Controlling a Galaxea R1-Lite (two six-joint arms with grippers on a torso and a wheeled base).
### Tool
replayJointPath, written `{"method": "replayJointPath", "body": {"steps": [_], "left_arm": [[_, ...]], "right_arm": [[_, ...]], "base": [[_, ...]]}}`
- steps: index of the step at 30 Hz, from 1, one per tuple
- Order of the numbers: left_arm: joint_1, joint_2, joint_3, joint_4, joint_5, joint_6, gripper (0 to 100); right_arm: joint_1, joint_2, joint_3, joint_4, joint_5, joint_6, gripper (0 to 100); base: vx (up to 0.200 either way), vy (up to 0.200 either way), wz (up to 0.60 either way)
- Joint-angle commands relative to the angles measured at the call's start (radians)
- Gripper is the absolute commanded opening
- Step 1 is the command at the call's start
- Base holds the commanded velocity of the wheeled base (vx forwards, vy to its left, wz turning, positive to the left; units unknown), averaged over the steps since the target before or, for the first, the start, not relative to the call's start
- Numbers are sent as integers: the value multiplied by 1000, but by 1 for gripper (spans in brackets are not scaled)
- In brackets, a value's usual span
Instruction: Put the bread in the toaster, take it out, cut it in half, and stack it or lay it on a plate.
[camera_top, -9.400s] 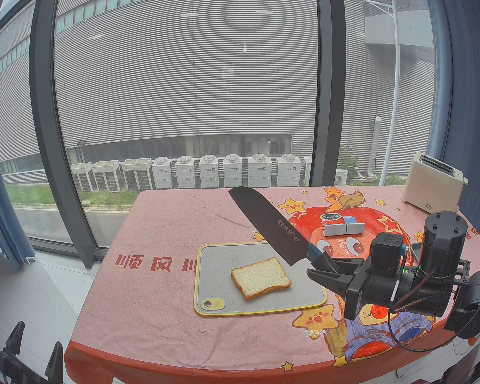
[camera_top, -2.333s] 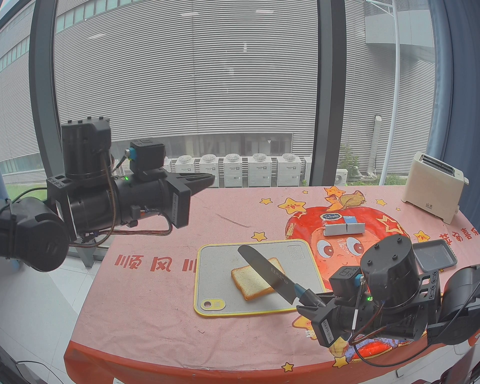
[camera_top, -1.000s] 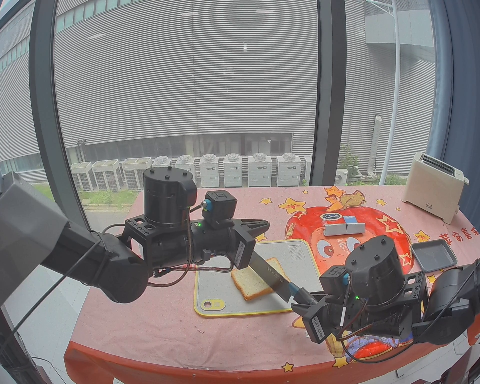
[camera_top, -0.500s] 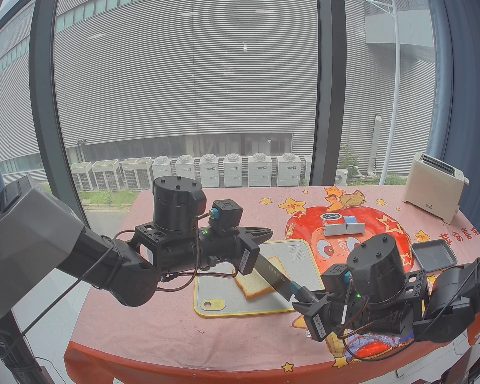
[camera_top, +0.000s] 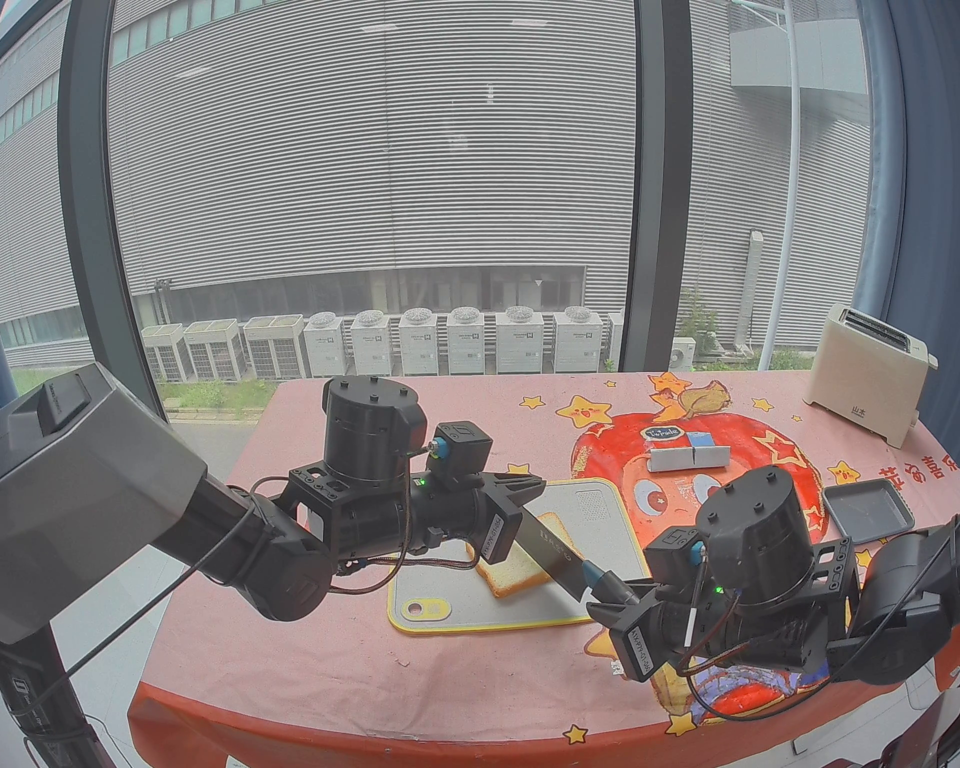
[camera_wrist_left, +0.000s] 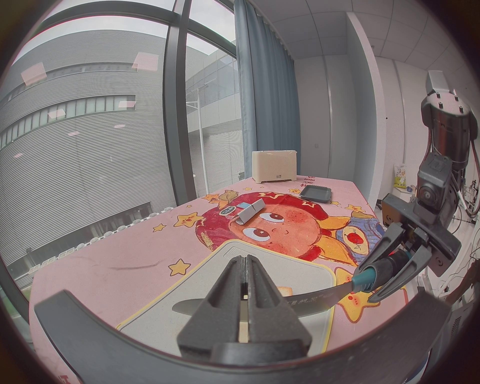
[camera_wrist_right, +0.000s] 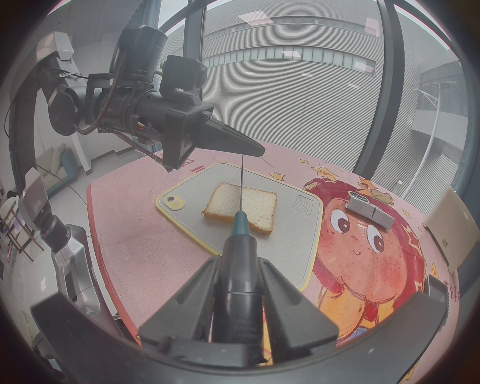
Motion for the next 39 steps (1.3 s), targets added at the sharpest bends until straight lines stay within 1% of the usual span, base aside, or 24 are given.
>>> {"method": "replayJointPath", "body": {"steps": [1, 14, 16, 18, 21, 39], "left_arm": [[2, 6, 2, 0, 0, -1, 0], [2, 40, -3, -2, 0, 1, 0], [2, 44, -3, -11, 0, -1, 0], [3, 58, 3, -60, -1, -7, 0], [3, 86, 3, -86, -1, -10, 0], [6, 89, 13, -106, -1, -12, 0]], "right_arm": [[-1, 0, -1, -1, 0, 0, 0], [1, 5, 2, -1, 0, 0, 0], [1, 5, 2, -1, 0, 0, 0], [1, 3, 2, -1, 0, 0, 0], [-1, 0, 0, -1, 0, 0, 0], [1, -1, 2, -1, 0, 0, 0]], "base": [[0, 0, 0], [0, 0, 0], [0, 0, 0], [0, 0, 0], [0, 0, 0], [0, 0, 0]]}}
